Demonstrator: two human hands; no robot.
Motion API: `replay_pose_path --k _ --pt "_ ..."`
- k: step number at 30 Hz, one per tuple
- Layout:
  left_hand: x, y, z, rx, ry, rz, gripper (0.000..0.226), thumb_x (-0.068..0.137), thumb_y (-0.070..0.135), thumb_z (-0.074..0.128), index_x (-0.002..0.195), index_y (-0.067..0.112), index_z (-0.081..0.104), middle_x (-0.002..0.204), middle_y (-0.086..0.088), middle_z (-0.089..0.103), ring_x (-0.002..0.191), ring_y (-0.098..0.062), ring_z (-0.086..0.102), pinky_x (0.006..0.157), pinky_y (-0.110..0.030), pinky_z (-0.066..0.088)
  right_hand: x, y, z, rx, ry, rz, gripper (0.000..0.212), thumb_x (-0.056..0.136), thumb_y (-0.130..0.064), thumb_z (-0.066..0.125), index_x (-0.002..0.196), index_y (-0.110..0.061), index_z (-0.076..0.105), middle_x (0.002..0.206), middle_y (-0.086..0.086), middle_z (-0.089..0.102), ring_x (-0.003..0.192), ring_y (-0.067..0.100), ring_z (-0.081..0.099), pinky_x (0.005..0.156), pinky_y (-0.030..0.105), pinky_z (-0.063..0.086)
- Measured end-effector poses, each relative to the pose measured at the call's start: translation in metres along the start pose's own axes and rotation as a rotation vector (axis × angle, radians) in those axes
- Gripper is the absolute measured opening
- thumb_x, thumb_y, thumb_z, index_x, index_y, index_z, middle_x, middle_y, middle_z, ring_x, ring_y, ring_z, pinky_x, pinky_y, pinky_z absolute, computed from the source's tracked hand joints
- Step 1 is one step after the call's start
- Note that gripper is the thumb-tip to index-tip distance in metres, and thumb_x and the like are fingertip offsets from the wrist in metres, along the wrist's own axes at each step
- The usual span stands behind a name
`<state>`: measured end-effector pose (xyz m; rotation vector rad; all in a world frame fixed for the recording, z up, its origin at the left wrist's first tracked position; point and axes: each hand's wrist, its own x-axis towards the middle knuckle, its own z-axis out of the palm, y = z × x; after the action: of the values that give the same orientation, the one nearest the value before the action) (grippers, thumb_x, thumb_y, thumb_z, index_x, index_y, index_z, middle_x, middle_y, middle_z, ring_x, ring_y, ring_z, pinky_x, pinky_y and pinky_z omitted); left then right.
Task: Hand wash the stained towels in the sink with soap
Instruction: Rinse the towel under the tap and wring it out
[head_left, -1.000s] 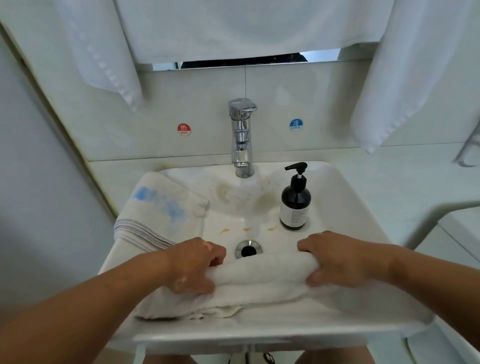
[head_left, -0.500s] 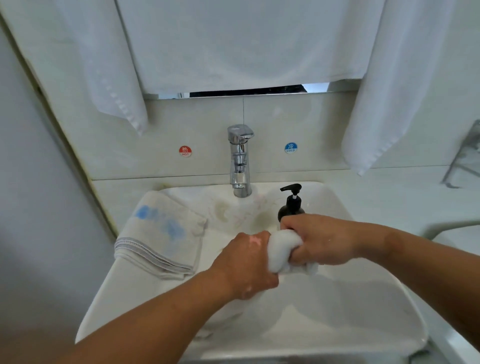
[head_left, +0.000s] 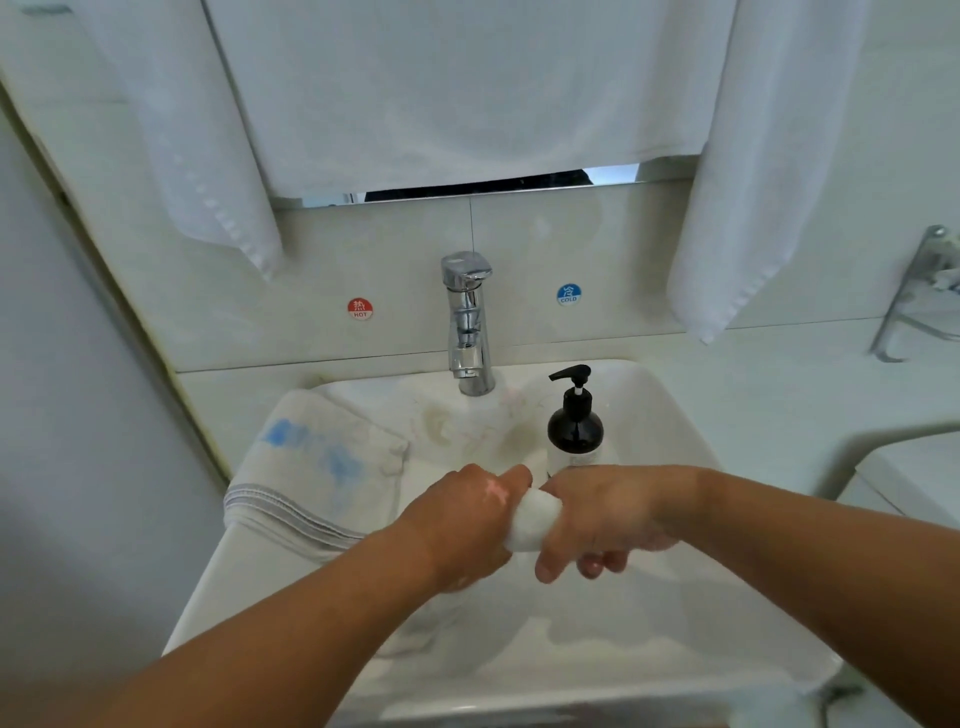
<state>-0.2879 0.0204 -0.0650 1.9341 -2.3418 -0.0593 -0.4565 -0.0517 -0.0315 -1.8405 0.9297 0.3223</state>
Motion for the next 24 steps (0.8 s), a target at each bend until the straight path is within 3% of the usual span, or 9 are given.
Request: replay_pose_path --k 2,6,8,11,17,21,22,24 --pt "0.003 0.000 0.004 0.021 -0.055 -0.041 0.043 0.086 0.035 0.072 0.123 0.024 0.051 0.107 -0.004 0.065 0.088 -0.023 0.063 0.072 -0.034 0.054 -0.002 0.000 0.006 -0.258 0.157 -0.026 0.033 0.075 -0.027 0.086 0.098 -0.013 0.067 0.064 -0.003 0.058 0.050 0.011 0.052 0.046 0.022 0.041" --pt "0.007 0.009 0.005 -0.055 -0.144 -0.068 0.024 0.083 0.032 0.071 0.103 0.022 0.062 0.096 0.001 0.065 0.085 -0.021 0.062 0.075 -0.035 0.056 -0.004 0.007 0.016 -0.672 0.386 -0.123 0.034 0.077 -0.039 0.079 0.101 -0.021 0.064 0.093 -0.004 0.068 0.087 0.017 0.063 0.073 0.032 0.056" --pt "0.009 0.014 0.003 -0.106 -0.194 -0.073 0.021 0.081 0.033 0.072 0.086 0.023 0.054 0.085 0.005 0.059 0.081 -0.019 0.058 0.073 -0.036 0.055 -0.005 0.013 0.018 -0.782 0.460 -0.163 0.032 0.083 -0.039 0.070 0.109 -0.024 0.060 0.101 -0.001 0.067 0.090 0.020 0.060 0.073 0.033 0.052" --pt "0.011 0.018 0.004 -0.192 -0.237 -0.077 0.027 0.079 0.035 0.074 0.080 0.024 0.049 0.082 0.004 0.057 0.076 -0.018 0.056 0.065 -0.030 0.046 -0.003 0.019 0.019 -0.941 0.546 -0.214 0.035 0.089 -0.038 0.060 0.119 -0.023 0.054 0.103 0.003 0.066 0.081 0.023 0.054 0.069 0.030 0.040" --pt "0.008 0.015 0.007 -0.470 -0.302 -0.172 0.021 0.073 0.027 0.077 0.088 0.017 0.067 0.076 0.005 0.063 0.067 -0.017 0.060 0.059 -0.029 0.046 0.009 0.030 0.020 -1.107 0.672 -0.378 0.040 0.090 -0.044 0.061 0.119 -0.018 0.051 0.106 0.002 0.068 0.093 0.028 0.066 0.068 0.032 0.035" --pt "0.006 0.008 0.001 -0.617 -0.379 -0.199 0.038 0.066 0.037 0.084 0.100 0.024 0.072 0.086 0.005 0.071 0.074 -0.015 0.065 0.068 -0.033 0.055 0.015 0.040 0.017 -1.190 0.777 -0.477 0.038 0.066 -0.049 0.078 0.088 -0.024 0.059 0.068 -0.007 0.065 0.051 0.016 0.060 0.049 0.026 0.026" --pt "0.004 0.005 0.001 -0.658 -0.410 -0.212 0.044 0.063 0.043 0.086 0.101 0.027 0.071 0.086 0.006 0.071 0.074 -0.016 0.066 0.065 -0.035 0.055 0.014 0.038 0.017 -1.185 0.824 -0.484 0.038 0.064 -0.050 0.078 0.087 -0.026 0.060 0.067 -0.009 0.063 0.049 0.013 0.058 0.049 0.025 0.025" --pt "0.000 0.001 0.001 -0.717 -0.431 -0.257 0.047 0.057 0.048 0.087 0.096 0.027 0.071 0.083 0.003 0.069 0.071 -0.018 0.064 0.060 -0.036 0.051 0.011 0.033 0.020 -1.091 0.795 -0.466 0.036 0.080 -0.048 0.070 0.105 -0.026 0.056 0.087 -0.008 0.067 0.068 0.016 0.063 0.058 0.028 0.031"
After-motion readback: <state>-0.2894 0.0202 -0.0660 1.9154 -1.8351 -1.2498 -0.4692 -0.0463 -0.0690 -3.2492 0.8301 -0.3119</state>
